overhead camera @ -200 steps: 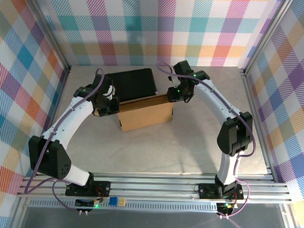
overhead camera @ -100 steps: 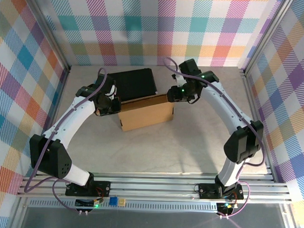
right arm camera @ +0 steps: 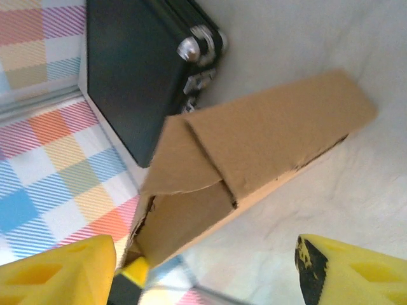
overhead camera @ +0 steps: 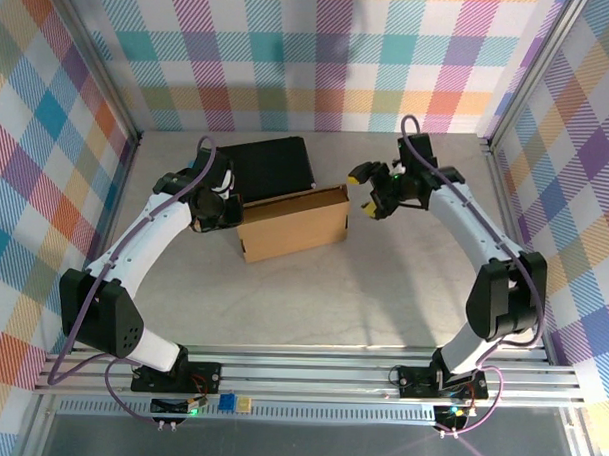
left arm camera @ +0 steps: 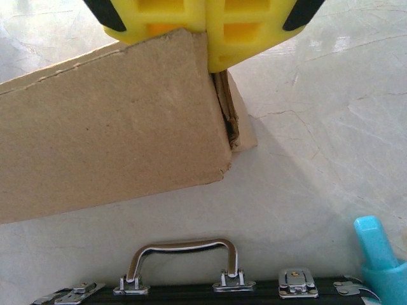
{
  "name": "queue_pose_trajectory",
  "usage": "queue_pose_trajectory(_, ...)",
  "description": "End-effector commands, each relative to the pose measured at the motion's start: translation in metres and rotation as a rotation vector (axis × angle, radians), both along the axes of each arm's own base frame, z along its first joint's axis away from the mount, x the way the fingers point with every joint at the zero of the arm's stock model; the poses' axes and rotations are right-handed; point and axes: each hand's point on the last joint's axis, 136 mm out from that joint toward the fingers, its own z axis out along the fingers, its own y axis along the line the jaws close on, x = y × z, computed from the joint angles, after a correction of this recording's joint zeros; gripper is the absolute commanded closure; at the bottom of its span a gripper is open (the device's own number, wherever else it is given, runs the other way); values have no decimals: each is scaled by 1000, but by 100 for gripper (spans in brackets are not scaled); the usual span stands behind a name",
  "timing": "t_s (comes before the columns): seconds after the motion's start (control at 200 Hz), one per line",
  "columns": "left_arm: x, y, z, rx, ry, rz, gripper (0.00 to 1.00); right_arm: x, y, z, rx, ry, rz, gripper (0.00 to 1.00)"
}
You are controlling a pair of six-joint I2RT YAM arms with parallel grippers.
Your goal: Fold the paper box
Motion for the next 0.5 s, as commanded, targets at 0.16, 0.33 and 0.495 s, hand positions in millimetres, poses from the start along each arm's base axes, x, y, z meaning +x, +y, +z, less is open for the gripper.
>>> queue_pose_trajectory(0.16,-27,2,-29,54,142,-15,100,8,35,19,282,97,-33,21)
queue_pose_trajectory(0.33,-27,2,-28,55,139,-16,100,5,38,2,291,136,-17,21)
queue_pose_trajectory(0.495,-28,3,-26,56,131,-15,100,2,36,-19,268,161,-8,26)
